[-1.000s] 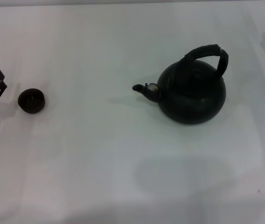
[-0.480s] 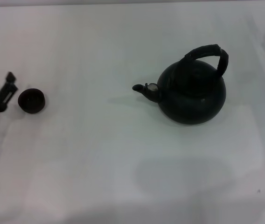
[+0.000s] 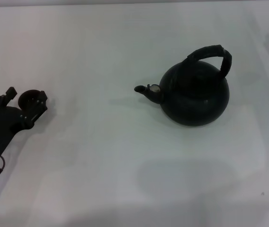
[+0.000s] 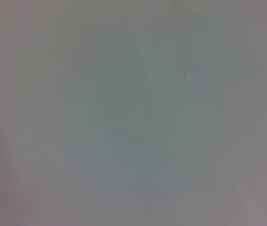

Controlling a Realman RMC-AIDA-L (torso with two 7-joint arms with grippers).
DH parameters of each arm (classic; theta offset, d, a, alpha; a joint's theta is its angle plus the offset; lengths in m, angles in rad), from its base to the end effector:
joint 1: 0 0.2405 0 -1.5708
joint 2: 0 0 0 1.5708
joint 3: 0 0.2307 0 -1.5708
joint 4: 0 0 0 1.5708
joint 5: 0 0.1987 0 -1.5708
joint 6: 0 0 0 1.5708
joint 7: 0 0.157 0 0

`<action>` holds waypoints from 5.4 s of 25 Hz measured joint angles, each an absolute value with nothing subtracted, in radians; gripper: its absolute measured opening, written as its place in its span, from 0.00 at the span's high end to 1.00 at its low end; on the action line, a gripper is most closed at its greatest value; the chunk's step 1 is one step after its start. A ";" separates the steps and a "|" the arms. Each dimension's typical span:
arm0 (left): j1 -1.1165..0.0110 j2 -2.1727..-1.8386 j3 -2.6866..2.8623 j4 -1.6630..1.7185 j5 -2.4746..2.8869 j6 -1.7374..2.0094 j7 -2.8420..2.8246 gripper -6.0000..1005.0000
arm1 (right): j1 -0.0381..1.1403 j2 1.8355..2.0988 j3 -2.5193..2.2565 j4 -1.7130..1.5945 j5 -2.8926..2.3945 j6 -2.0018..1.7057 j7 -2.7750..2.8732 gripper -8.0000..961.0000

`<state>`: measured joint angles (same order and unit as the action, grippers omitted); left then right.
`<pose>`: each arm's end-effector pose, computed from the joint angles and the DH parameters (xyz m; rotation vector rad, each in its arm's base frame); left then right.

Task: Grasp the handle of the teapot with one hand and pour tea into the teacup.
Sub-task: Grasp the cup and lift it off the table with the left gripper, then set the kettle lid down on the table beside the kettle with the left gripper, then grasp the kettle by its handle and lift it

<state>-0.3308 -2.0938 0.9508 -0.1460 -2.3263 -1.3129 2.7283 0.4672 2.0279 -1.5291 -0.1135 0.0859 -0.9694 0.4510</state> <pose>-0.3323 0.2407 -0.0438 -1.8291 -0.8267 -0.7137 0.3369 0.3493 0.0350 -1.5378 0.7862 0.6710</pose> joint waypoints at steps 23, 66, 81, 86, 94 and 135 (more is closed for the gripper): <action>-0.357 -2.091 0.953 -0.146 -2.318 -1.231 2.728 0.12 | 0.463 2.028 -1.529 -0.114 0.086 -0.970 0.451 0.10; -0.484 -2.105 0.946 -0.210 -2.029 -1.225 2.715 0.29 | 0.468 2.028 -1.531 -0.126 0.086 -0.970 0.465 0.10; -0.477 -2.105 0.945 -0.209 -2.003 -1.195 2.720 0.29 | 0.466 2.028 -1.531 -0.127 0.086 -0.969 0.472 0.10; -0.477 -2.105 0.945 -0.204 -2.005 -1.190 2.722 0.29 | 0.463 2.028 -1.531 -0.127 0.086 -0.969 0.476 0.10; -0.481 -2.103 0.945 -0.201 -1.992 -1.198 2.736 0.23 | 0.462 2.028 -1.531 -0.127 0.086 -0.971 0.477 0.10; -0.230 -2.080 0.319 -0.165 -2.008 -1.484 2.742 0.13 | 0.186 1.857 -1.747 -0.421 -0.086 -1.074 0.961 0.10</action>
<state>-0.2298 -2.0803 0.3186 -0.1655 -2.0079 -1.4843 2.7421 0.1863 1.8574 -1.7466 -0.4211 -0.0863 -1.0738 0.9610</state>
